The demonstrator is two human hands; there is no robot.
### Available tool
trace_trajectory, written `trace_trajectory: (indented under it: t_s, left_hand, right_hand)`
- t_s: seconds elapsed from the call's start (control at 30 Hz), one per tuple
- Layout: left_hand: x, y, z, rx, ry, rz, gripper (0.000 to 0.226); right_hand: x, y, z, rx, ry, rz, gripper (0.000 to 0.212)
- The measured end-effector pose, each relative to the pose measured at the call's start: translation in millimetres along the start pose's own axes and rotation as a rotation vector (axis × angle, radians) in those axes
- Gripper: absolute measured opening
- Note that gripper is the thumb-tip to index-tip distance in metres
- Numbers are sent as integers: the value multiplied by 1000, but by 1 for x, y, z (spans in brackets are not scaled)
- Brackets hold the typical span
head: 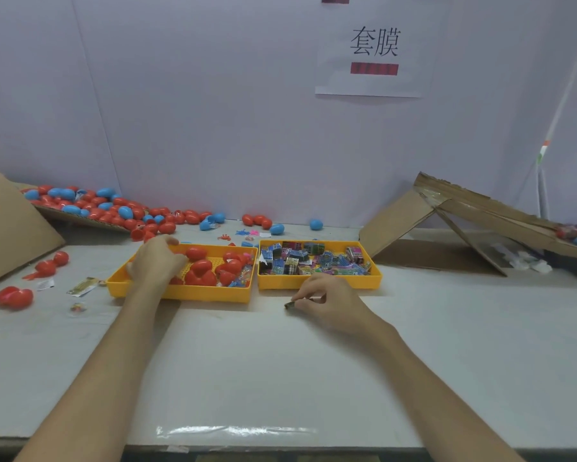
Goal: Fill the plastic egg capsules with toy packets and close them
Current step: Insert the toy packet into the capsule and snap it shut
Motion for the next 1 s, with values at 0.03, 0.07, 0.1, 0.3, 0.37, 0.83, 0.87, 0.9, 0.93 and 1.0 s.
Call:
trace_trajectory:
  t_s: [0.03, 0.07, 0.1, 0.3, 0.37, 0.83, 0.87, 0.9, 0.93, 1.0]
  left_hand:
    - [-4, -1, -4, -41, -32, -6, 41]
    - [-7, -2, -8, -81, -51, -8, 39]
    - [-10, -4, -10, -116, -55, -7, 39]
    - [-19, -3, -15, -155, -48, -2, 46]
    - [-19, -2, -5, -139, 53, -6, 41]
    - [156, 125, 5, 257, 71, -979, 30]
    - [165, 130, -10, 153, 23, -1006, 29]
    - [168, 132, -24, 67, -17, -1008, 27]
    - [169, 132, -35, 1, -45, -1001, 27]
    - [166, 128, -53, -114, -67, -969, 39]
  right_hand:
    - [-1, -1, 1, 25, 16, 18, 8]
    - [-1, -3, 1, 48, 27, 40, 8]
    - [-1, -4, 1, 64, 34, 62, 8]
    - [1, -9, -7, 15, -11, 72, 21]
    - [1, -8, -11, -6, -34, 56, 28]
    - [1, -12, -11, 1, -24, 70, 16]
    - [1, -11, -10, -11, -20, 62, 17]
    - [1, -10, -10, -22, -17, 55, 18]
    - [1, -10, -9, -25, -15, 52, 19]
    - [0, -10, -9, -13, -14, 58, 20]
Point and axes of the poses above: each hand's wrist, its own x-axis away from the middle knuckle, its own z-axis out of the back of the hand, y = z × x, the point moved 10 cm from there along -x, towards the middle knuckle, and after that the axes turned 13 degrees about -x, right-handed, at the moved point
